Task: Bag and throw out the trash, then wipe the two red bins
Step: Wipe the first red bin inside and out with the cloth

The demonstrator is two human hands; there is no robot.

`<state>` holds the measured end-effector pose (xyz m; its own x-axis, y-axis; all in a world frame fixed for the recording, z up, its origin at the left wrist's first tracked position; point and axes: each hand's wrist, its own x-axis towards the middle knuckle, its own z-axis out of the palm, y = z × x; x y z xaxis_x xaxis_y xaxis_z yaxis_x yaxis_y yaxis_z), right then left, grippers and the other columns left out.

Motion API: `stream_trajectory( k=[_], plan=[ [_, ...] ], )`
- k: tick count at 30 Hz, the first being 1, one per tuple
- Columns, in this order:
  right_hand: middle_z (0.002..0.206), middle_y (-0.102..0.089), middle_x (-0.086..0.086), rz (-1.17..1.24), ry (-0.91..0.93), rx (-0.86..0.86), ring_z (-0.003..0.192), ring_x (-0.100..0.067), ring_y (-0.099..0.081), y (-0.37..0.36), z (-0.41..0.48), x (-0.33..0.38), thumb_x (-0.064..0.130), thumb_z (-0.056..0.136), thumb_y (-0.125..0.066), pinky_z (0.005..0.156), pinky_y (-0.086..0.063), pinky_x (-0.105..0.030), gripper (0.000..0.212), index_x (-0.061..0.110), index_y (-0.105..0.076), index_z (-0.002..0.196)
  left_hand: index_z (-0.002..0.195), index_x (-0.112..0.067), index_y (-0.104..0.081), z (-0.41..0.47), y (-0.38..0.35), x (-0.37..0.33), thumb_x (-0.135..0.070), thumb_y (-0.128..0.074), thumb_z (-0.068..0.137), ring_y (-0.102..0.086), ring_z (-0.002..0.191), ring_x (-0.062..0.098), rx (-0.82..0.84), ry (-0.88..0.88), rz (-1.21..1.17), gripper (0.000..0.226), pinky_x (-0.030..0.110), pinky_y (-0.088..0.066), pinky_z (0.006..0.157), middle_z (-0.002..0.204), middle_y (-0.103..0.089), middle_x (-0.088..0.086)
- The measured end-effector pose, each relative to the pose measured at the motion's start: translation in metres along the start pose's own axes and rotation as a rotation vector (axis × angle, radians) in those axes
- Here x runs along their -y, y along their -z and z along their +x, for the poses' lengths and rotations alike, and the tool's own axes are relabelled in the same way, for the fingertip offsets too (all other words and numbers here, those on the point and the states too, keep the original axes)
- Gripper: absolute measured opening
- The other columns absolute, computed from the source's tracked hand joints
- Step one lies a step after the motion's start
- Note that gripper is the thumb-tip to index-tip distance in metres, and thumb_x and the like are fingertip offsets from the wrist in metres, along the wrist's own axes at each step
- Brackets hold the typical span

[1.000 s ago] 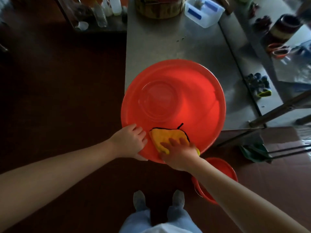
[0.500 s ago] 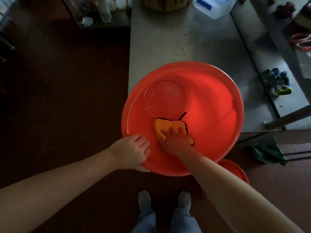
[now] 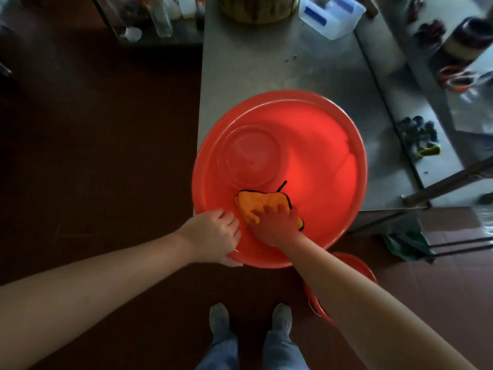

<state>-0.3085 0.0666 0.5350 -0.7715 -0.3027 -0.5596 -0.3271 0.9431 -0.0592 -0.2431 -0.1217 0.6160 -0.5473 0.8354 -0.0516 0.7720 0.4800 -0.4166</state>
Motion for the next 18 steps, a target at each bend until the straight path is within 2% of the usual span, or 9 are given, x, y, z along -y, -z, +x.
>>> stream_trajectory(
  k=[5,8,10,14,18],
  plan=[
    [0.164,-0.020,0.013,-0.003,0.026,0.097,0.152,-0.031,-0.012,0.001,-0.051,-0.017,0.068,0.090,-0.016,0.114,-0.017,-0.056,0.063,0.054,-0.019,0.151,0.080,-0.013,-0.071,-0.003,0.009,0.009,-0.082,-0.035,0.088,-0.064,0.074,0.024,0.111,-0.069,0.012,0.078,0.034,-0.051,0.067,0.083,-0.070,0.006],
    [0.164,-0.020,0.013,-0.044,0.059,0.070,0.151,-0.028,-0.012,0.003,-0.076,-0.029,0.071,0.086,-0.015,0.112,-0.017,-0.056,0.067,0.055,-0.019,0.151,0.081,-0.013,-0.071,-0.001,0.014,0.018,-0.083,-0.039,0.086,-0.064,0.075,0.024,0.146,-0.109,0.024,0.077,0.034,-0.052,0.068,0.083,-0.070,0.006],
    [0.165,-0.018,0.013,-0.077,0.095,0.066,0.152,-0.026,-0.011,0.007,-0.089,-0.041,0.074,0.083,-0.018,0.114,-0.017,-0.055,0.072,0.055,-0.018,0.152,0.088,-0.012,-0.072,0.001,0.016,0.025,-0.082,-0.036,0.087,-0.064,0.082,0.026,0.181,-0.127,0.021,0.079,0.036,-0.052,0.074,0.090,-0.071,0.008],
    [0.165,-0.023,0.009,-0.200,0.214,0.014,0.151,-0.026,-0.019,0.016,-0.106,-0.061,0.079,0.079,-0.035,0.115,-0.022,-0.053,0.082,0.050,-0.018,0.154,0.100,-0.014,-0.072,0.002,0.020,0.048,-0.086,-0.033,0.083,-0.063,0.091,0.027,0.195,-0.147,0.036,0.083,0.038,-0.047,0.081,0.100,-0.070,0.006],
    [0.159,-0.033,0.008,-0.356,0.265,-0.085,0.146,-0.028,-0.029,0.032,-0.110,-0.075,0.065,0.081,-0.056,0.115,-0.026,-0.050,0.080,0.049,-0.025,0.153,0.102,-0.018,-0.073,-0.003,0.032,0.079,-0.090,-0.032,0.080,-0.063,0.095,0.025,0.198,-0.184,0.054,0.086,0.043,-0.043,0.092,0.101,-0.070,0.002]
  ],
)
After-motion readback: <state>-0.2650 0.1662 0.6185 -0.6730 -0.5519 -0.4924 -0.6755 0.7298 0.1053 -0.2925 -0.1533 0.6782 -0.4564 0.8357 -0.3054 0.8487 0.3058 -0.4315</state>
